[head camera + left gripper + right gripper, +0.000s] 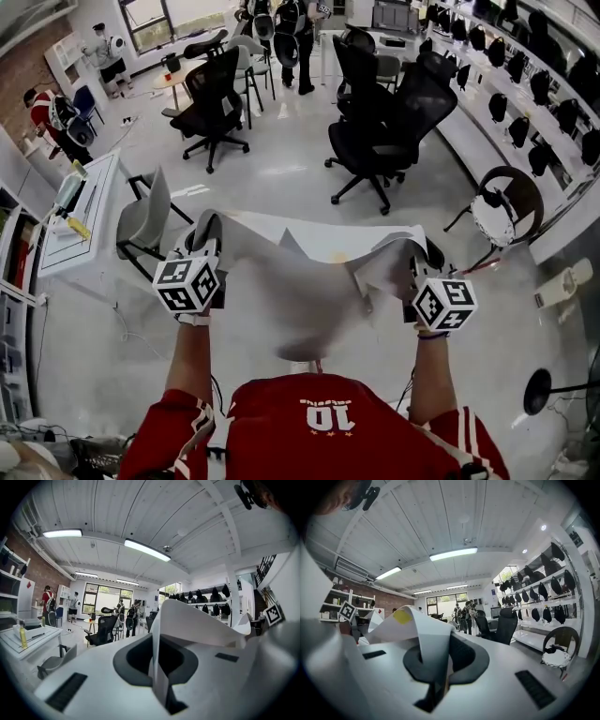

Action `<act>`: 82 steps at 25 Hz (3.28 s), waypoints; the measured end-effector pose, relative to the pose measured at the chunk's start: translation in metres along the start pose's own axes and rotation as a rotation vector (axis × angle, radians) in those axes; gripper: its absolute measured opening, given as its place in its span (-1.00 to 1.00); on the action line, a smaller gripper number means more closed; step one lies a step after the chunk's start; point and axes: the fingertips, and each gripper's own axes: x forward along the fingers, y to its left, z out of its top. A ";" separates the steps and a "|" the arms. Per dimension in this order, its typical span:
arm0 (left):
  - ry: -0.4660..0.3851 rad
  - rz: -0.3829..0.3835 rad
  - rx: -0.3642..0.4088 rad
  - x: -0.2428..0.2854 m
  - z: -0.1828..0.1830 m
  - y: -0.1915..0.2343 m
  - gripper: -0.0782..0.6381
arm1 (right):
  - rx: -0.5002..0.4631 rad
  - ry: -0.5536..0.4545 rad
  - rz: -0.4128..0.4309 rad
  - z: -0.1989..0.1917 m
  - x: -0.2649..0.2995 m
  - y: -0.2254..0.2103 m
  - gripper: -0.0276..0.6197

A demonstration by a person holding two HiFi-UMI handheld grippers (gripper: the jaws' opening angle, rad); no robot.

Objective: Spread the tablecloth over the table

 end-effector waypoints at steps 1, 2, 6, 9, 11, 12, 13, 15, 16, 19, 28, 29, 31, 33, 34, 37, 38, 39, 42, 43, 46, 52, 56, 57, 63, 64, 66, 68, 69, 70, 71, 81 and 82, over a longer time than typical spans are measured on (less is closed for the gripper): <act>-0.002 -0.006 0.001 0.006 0.002 0.001 -0.76 | -0.001 -0.001 -0.004 0.001 0.005 -0.001 -0.86; -0.005 -0.012 -0.001 0.012 0.003 0.003 -0.76 | 0.000 -0.003 -0.009 0.002 0.009 -0.003 -0.86; -0.010 -0.029 -0.004 0.033 0.005 0.009 -0.76 | 0.008 -0.002 -0.031 0.004 0.026 -0.011 -0.86; -0.010 -0.034 -0.020 0.052 0.005 0.016 -0.76 | 0.013 0.006 -0.043 0.004 0.040 -0.018 -0.86; -0.015 -0.035 -0.036 0.065 0.008 0.021 -0.76 | 0.013 0.009 -0.050 0.007 0.051 -0.021 -0.86; -0.017 -0.036 -0.040 0.071 0.010 0.024 -0.76 | 0.011 0.008 -0.052 0.009 0.056 -0.022 -0.86; -0.020 -0.038 -0.040 0.076 0.013 0.027 -0.76 | 0.007 0.006 -0.055 0.011 0.061 -0.022 -0.86; -0.032 -0.044 -0.029 0.087 0.020 0.031 -0.76 | -0.001 -0.002 -0.060 0.016 0.070 -0.024 -0.86; -0.041 -0.048 -0.020 0.094 0.025 0.032 -0.76 | -0.006 -0.007 -0.063 0.020 0.073 -0.025 -0.86; -0.083 -0.060 0.013 0.114 0.048 0.032 -0.76 | -0.025 -0.035 -0.074 0.035 0.085 -0.031 -0.86; -0.307 -0.098 0.072 0.135 0.144 0.026 -0.76 | -0.099 -0.211 -0.103 0.111 0.094 -0.032 -0.86; -0.327 -0.101 0.074 0.133 0.149 0.025 -0.76 | -0.103 -0.230 -0.108 0.118 0.091 -0.033 -0.86; -0.353 -0.106 0.079 0.129 0.154 0.024 -0.76 | -0.115 -0.256 -0.121 0.127 0.088 -0.036 -0.86; -0.363 -0.107 0.095 0.125 0.153 0.024 -0.76 | -0.123 -0.269 -0.132 0.131 0.088 -0.039 -0.86; -0.362 -0.109 0.102 0.124 0.151 0.023 -0.76 | -0.125 -0.273 -0.135 0.132 0.089 -0.041 -0.86; -0.350 -0.114 0.108 0.125 0.141 0.023 -0.76 | -0.130 -0.270 -0.145 0.127 0.092 -0.046 -0.86; -0.341 -0.113 0.106 0.126 0.136 0.023 -0.76 | -0.132 -0.261 -0.146 0.123 0.095 -0.047 -0.86; -0.331 -0.110 0.104 0.127 0.129 0.025 -0.76 | -0.131 -0.249 -0.145 0.118 0.097 -0.049 -0.86; -0.290 -0.100 0.095 0.132 0.103 0.028 -0.76 | -0.119 -0.201 -0.143 0.097 0.105 -0.054 -0.86; -0.276 -0.097 0.090 0.134 0.095 0.029 -0.76 | -0.115 -0.186 -0.144 0.089 0.107 -0.056 -0.86; -0.232 -0.089 0.079 0.138 0.071 0.032 -0.76 | -0.098 -0.142 -0.144 0.067 0.111 -0.060 -0.86; -0.173 -0.085 0.053 0.135 0.044 0.034 -0.76 | -0.073 -0.077 -0.136 0.040 0.109 -0.061 -0.86; -0.129 -0.072 0.027 0.131 0.031 0.034 -0.76 | -0.046 -0.042 -0.124 0.026 0.106 -0.062 -0.86; -0.120 -0.066 0.017 0.128 0.027 0.035 -0.76 | -0.042 -0.032 -0.121 0.021 0.104 -0.062 -0.86; -0.079 -0.050 -0.032 0.105 0.001 0.032 -0.76 | -0.023 0.032 -0.103 -0.003 0.087 -0.057 -0.86; -0.073 -0.052 -0.042 0.100 -0.002 0.030 -0.76 | -0.021 0.040 -0.100 -0.007 0.083 -0.058 -0.86; -0.062 -0.054 -0.044 0.091 -0.009 0.025 -0.76 | -0.013 0.054 -0.094 -0.012 0.075 -0.058 -0.86; -0.050 -0.054 -0.025 0.081 -0.014 0.021 -0.76 | -0.005 0.066 -0.087 -0.018 0.067 -0.059 -0.86; -0.041 -0.051 -0.015 0.076 -0.018 0.020 -0.76 | -0.002 0.073 -0.082 -0.022 0.063 -0.058 -0.86; -0.031 -0.044 -0.009 0.070 -0.023 0.019 -0.76 | -0.001 0.082 -0.074 -0.026 0.060 -0.058 -0.86; -0.021 -0.035 -0.009 0.063 -0.028 0.019 -0.76 | -0.002 0.091 -0.064 -0.030 0.056 -0.057 -0.86; 0.054 0.030 -0.040 -0.001 -0.069 0.008 -0.76 | 0.027 0.164 -0.019 -0.067 0.009 -0.045 -0.86; 0.058 0.035 -0.041 -0.007 -0.071 0.006 -0.76 | 0.031 0.173 -0.014 -0.071 0.004 -0.043 -0.86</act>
